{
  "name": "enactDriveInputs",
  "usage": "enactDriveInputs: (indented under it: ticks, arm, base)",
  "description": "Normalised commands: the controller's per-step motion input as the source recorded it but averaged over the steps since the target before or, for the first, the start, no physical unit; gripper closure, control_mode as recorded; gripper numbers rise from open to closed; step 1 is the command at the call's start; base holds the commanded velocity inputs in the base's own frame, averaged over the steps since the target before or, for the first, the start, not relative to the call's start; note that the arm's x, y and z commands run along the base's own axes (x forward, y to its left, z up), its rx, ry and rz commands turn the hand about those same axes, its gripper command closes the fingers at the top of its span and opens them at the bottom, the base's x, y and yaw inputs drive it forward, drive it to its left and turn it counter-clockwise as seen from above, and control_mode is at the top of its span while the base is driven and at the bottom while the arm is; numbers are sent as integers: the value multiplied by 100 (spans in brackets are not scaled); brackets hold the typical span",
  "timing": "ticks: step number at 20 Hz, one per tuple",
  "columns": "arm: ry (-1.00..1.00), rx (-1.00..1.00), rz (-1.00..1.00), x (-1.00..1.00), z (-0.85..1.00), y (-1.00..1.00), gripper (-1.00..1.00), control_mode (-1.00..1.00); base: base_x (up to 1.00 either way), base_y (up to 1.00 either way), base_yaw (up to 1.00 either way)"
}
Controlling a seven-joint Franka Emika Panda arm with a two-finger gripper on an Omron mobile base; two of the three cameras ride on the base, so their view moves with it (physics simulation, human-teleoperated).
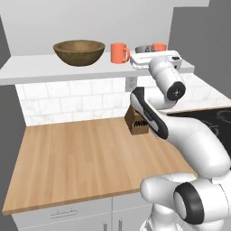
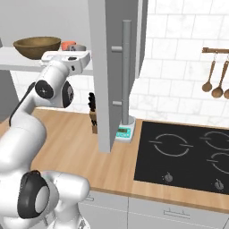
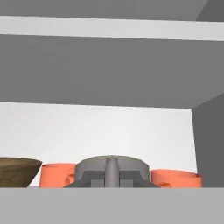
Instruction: Gather all objects into one cabinet and sort the glasses and bowls to opposite sides.
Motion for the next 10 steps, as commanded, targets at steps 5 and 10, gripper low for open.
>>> enactDriveInputs:
  ticks: [5, 10]
  arm:
    - [0, 0, 0, 35, -5, 0, 100, -100]
    - [0, 0, 0, 34, 0, 0, 100, -100]
  base:
    - [0, 0, 0]
    - [0, 0, 0]
